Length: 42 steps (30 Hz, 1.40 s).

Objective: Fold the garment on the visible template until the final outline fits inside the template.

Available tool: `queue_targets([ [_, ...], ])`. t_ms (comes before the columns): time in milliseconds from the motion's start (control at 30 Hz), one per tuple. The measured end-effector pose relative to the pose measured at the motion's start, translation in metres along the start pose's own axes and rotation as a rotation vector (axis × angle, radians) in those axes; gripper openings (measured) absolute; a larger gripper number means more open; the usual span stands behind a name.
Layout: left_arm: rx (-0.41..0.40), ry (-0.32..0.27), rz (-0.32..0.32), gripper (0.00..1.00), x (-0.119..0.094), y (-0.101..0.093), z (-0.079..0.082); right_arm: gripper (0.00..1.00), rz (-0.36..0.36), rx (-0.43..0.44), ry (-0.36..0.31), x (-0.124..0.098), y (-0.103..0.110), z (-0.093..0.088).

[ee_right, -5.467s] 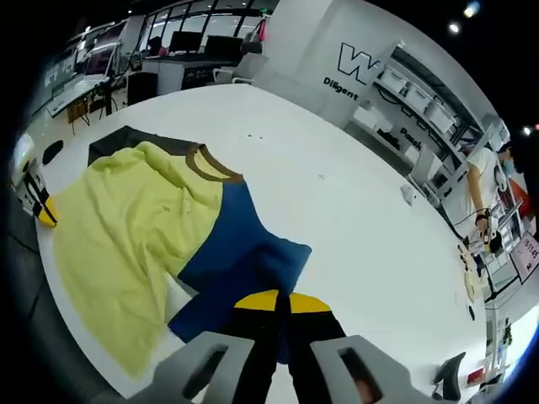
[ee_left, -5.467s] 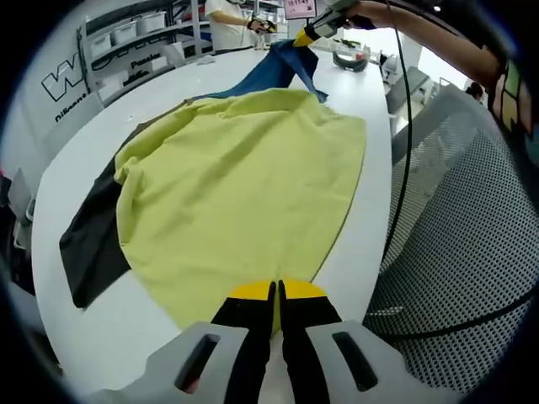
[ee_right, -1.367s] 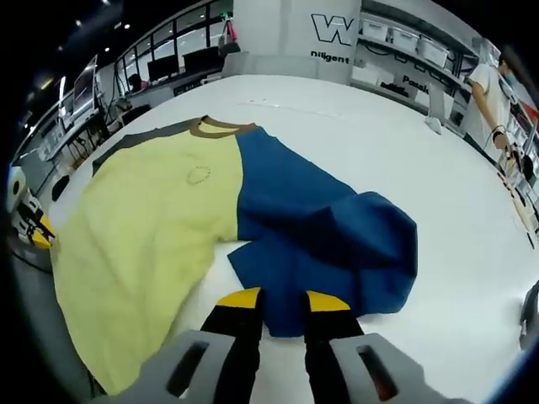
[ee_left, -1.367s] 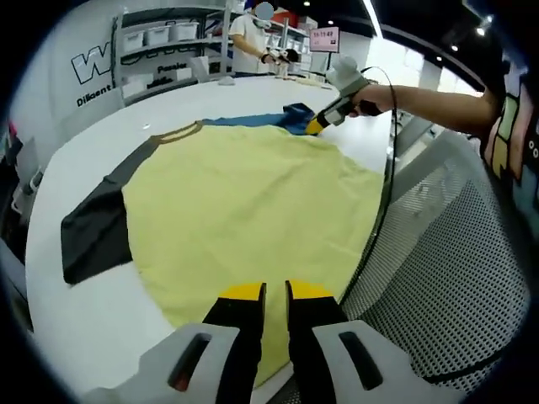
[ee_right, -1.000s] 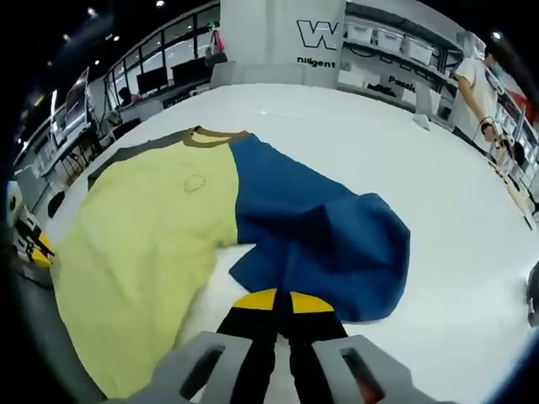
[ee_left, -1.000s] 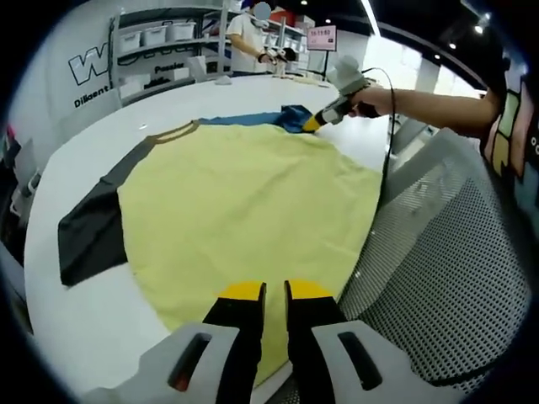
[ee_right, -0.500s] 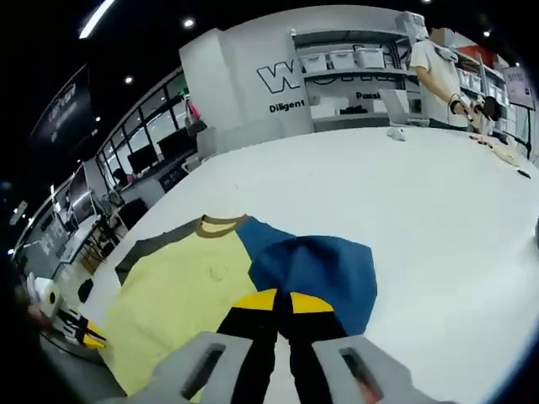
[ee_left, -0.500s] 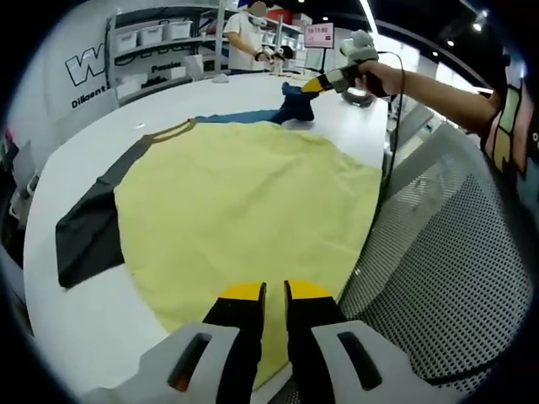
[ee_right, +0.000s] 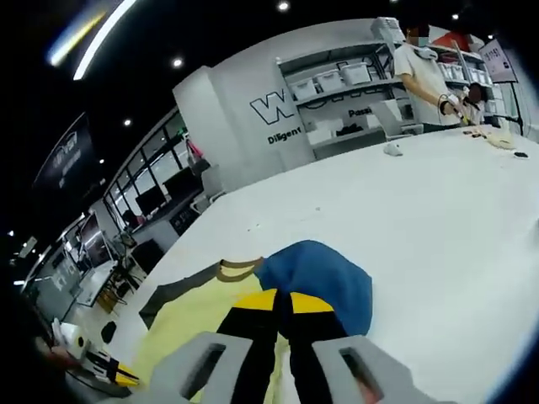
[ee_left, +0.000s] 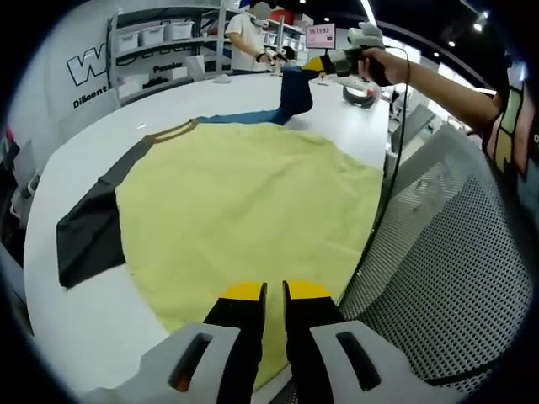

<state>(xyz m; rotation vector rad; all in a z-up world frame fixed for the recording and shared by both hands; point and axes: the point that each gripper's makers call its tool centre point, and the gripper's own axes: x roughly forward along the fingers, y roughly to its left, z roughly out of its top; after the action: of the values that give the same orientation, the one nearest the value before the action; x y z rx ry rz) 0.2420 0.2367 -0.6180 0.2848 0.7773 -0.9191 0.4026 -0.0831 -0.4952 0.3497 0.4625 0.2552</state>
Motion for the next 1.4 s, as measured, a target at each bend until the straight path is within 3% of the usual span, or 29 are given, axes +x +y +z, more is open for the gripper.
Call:
queue_targets([
  [633, -0.021, -0.010, 0.002, 0.04, 0.000, 0.002, 0.001, 0.00, 0.099, 0.029, -0.104, 0.001, 0.039, 0.051],
  [900, -0.023, -0.012, 0.010, 0.04, -0.001, 0.003, 0.001, 0.00, 0.171, -0.043, -0.120, 0.008, 0.075, 0.070],
  [1400, -0.020, -0.009, 0.011, 0.07, -0.001, 0.002, 0.000, 0.00, 0.323, -0.093, -0.095, 0.017, 0.130, 0.075],
])
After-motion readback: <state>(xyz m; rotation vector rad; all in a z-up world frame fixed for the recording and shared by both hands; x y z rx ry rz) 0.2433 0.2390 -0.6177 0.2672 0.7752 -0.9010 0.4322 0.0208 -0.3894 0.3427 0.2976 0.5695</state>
